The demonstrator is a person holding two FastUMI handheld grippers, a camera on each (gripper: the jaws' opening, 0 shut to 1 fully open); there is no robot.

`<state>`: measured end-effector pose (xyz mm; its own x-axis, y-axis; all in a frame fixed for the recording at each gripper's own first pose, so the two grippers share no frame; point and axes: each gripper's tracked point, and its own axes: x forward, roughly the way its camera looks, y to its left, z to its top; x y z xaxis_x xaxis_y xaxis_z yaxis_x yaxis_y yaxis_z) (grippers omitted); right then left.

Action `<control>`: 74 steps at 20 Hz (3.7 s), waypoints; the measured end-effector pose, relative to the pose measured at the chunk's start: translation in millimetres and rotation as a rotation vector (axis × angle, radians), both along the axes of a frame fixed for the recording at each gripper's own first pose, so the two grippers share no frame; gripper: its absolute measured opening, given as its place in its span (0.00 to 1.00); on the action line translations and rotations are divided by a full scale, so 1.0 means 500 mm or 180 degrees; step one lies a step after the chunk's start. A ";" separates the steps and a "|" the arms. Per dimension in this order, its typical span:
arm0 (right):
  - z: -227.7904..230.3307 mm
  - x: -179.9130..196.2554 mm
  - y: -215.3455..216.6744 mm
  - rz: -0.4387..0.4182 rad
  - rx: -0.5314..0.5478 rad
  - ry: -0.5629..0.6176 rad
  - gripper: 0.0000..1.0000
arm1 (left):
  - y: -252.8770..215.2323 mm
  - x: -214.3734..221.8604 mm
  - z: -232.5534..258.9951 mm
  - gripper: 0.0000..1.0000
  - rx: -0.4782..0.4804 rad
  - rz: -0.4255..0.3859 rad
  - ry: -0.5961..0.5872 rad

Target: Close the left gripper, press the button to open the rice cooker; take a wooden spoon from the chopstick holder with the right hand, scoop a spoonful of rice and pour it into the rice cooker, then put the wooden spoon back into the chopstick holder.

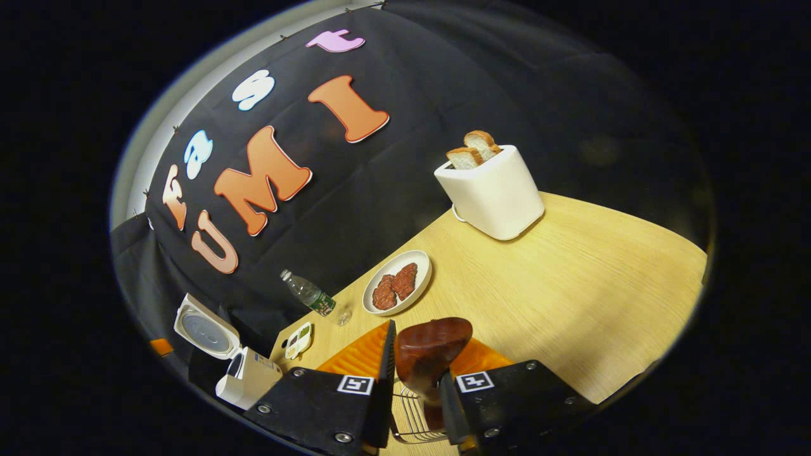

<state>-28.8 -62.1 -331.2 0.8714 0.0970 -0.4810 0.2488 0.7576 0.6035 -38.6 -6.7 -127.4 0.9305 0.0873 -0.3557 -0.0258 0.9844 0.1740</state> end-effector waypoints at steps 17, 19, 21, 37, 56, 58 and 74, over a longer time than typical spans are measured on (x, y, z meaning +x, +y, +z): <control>0.350 -0.054 -0.074 -0.0394 -0.1264 -0.0501 0.85 | 0.396 0.474 0.207 0.98 -0.0483 0.0250 -0.0254; 0.378 -0.067 -0.062 -0.0473 -0.1302 -0.0543 0.85 | 0.411 0.551 0.188 0.98 -0.0607 0.0196 -0.0164; 0.392 -0.088 -0.052 -0.0536 -0.1378 -0.0545 0.85 | 0.426 0.607 0.141 0.92 -0.0691 0.0208 0.0045; 0.385 -0.045 0.041 -0.0049 -0.1242 -0.0564 0.85 | 0.389 0.370 -0.122 0.94 -0.0860 0.0501 0.2358; 0.458 0.025 0.045 0.0349 -0.1463 -0.0879 0.85 | 0.318 0.261 -0.101 0.91 -0.0597 0.0331 0.1491; 0.488 0.038 0.049 0.0373 -0.1593 -0.0981 0.85 | 0.313 0.255 -0.024 0.93 -0.0459 0.0305 0.1031; 0.679 0.066 0.057 0.0334 -0.2023 -0.1759 0.85 | 0.153 0.088 0.335 0.90 -0.0455 -0.0153 -0.1436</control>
